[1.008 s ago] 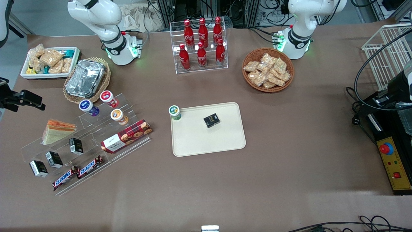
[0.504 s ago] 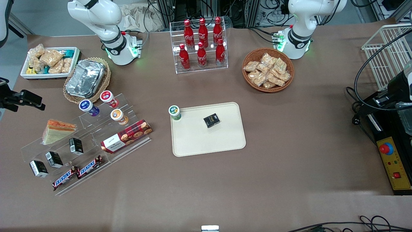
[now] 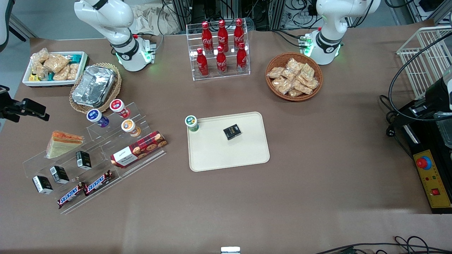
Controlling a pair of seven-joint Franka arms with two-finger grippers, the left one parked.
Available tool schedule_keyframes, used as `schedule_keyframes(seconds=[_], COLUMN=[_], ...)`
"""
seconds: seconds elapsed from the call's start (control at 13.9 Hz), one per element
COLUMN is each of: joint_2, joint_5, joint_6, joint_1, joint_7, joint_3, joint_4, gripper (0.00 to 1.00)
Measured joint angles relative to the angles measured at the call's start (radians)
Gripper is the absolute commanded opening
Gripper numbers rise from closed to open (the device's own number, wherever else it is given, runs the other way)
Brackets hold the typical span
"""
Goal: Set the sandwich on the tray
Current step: 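Move the right gripper toward the wrapped sandwich in the acrylic rack, then close the right gripper on the plastic-wrapped sandwich and lift it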
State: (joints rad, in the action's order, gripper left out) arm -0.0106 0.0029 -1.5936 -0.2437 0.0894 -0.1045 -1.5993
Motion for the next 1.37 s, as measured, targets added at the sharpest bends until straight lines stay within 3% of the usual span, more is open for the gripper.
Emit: schedule_keyframes(seconds=[0.14, 0.58, 1.01, 1.37], joint_2=[0.000, -0.033, -0.176, -0.200], joint_5=[0.000, -0.007, -0.024, -0.024], joint_6=[0.003, 0.057, -0.033, -0.259], joint_1=[-0.004, -0.023, -0.097, -0.129], joint_7=[-0.112, -0.657, -0.858, -0.949], joint_3=[0.003, 0.016, 0.035, 0.036], joint_4=[0.000, -0.012, -0.026, -0.131], gripper=[0.99, 0.99, 0.99, 0.99])
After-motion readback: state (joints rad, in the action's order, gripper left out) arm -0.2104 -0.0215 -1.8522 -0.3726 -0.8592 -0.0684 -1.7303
